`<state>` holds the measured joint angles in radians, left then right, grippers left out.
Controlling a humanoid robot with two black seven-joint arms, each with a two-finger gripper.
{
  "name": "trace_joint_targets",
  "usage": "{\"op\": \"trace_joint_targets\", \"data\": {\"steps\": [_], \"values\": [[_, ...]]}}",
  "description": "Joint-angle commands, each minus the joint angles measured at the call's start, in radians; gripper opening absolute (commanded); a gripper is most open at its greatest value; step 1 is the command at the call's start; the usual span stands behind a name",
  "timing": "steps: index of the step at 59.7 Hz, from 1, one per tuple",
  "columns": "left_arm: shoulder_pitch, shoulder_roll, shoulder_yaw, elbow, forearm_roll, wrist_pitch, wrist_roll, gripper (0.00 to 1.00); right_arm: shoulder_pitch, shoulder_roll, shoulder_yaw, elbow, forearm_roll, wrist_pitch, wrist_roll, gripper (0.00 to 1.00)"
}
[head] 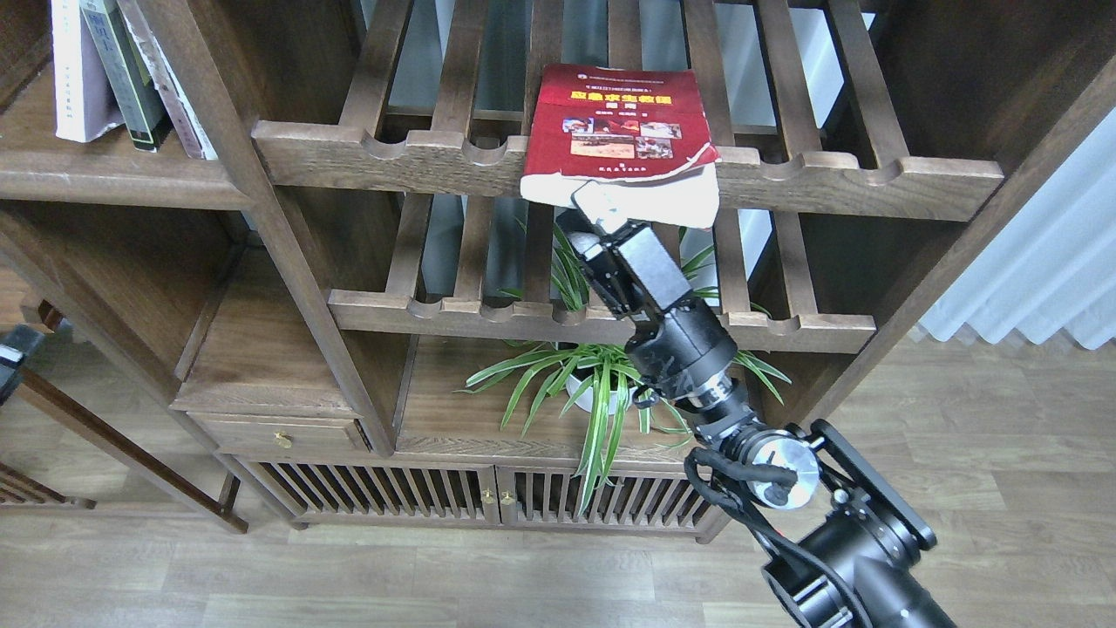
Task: Organize books on shelf
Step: 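Reach the right gripper up and grasp the red book's lower edge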
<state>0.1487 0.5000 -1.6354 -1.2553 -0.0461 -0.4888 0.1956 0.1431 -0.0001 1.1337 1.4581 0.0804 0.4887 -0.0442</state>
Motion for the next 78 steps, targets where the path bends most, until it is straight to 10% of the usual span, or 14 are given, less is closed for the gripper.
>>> {"op": "trace_joint_targets", "data": {"steps": [1, 78], "values": [[0.0, 0.0, 0.0, 0.004, 0.0, 0.0, -0.001, 0.99, -0.034, 0.0, 0.015, 0.045, -0.011, 0.0, 0.0, 0.9], [-0.003, 0.002, 0.0, 0.022, 0.0, 0.0, 0.002, 0.99, -0.002, 0.0, 0.06, 0.045, -0.057, 0.0, 0.001, 0.9]]}}
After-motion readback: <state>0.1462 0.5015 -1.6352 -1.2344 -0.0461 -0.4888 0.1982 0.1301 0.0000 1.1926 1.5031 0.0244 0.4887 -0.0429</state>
